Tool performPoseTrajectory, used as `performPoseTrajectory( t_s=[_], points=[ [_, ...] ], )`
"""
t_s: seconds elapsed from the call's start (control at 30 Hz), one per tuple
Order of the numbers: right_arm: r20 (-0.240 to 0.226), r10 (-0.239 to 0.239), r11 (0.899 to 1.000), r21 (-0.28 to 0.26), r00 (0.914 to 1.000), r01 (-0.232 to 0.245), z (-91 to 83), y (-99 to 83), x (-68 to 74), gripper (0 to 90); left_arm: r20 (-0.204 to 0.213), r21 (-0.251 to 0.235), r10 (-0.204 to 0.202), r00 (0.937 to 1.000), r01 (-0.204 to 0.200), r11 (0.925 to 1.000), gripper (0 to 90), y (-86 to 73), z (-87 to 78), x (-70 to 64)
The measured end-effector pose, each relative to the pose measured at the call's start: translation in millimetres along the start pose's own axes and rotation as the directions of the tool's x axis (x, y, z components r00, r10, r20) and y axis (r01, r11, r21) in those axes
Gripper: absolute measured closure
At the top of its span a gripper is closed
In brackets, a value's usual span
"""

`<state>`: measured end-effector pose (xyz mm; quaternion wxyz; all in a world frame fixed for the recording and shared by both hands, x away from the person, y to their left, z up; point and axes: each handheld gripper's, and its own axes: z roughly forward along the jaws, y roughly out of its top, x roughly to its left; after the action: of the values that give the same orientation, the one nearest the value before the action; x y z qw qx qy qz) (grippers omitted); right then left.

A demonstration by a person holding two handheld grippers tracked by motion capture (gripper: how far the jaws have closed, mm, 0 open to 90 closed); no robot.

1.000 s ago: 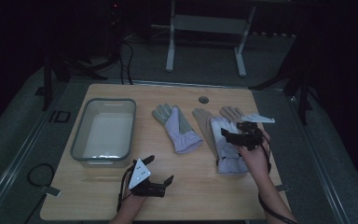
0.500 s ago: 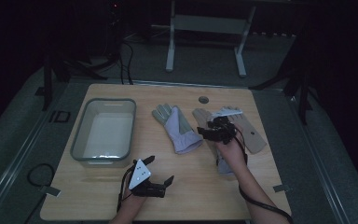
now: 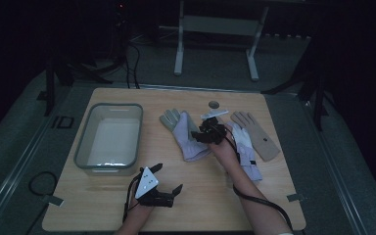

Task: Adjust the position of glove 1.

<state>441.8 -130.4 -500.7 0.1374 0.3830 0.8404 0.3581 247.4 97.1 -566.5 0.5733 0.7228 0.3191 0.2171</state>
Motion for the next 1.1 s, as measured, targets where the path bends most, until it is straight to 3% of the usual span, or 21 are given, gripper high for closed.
performPoseTrajectory(
  t_s=[0.27,0.4,0.5,0.57,0.67,0.87,1.1],
  points=[
    [0.019,-0.02,0.999,0.036,0.9996,0.019,23.3,1.9,-1.8,53.9,0.003,0.0,-0.003,1.0,0.003,1.0,0.0,0.0,0.0,0.3],
    [0.038,-0.038,0.993,0.113,0.9985,0.033,43.6,-3.2,-0.6,52.3,0.003,-0.001,-0.004,1.0,0.004,1.0,0.0,-0.1,0.0,0.3],
    [0.037,-0.011,0.991,0.132,0.9993,0.006,47.9,-2.0,-0.3,53.2,0.002,-0.001,-0.004,1.0,0.004,1.0,0.0,-0.1,0.0,0.2],
    [0.05,-0.041,0.989,0.147,0.9979,0.033,49.4,-1.5,2.5,56.6,0.002,0.0,-0.004,1.0,0.004,1.0,0.0,-0.1,0.0,0.2],
    [0.058,-0.064,0.988,0.144,0.9962,0.055,50.3,-2.5,3.9,65.9,0.002,0.0,-0.001,1.0,0.001,1.0,0.0,0.0,0.0,0.1],
    [0.079,-0.019,0.991,0.13,0.9967,0.009,48.8,-4.5,6.9,84.2,0.001,0.001,-0.004,1.0,0.004,1.0,0.0,0.0,0.1,0.1],
    [0.093,0.042,0.997,0.066,0.9948,-0.048,38.2,-7.1,14.2,87.6,-0.002,0.0,-0.007,1.0,0.007,1.0,0.0,0.0,0.1,0.1]
  ],
)
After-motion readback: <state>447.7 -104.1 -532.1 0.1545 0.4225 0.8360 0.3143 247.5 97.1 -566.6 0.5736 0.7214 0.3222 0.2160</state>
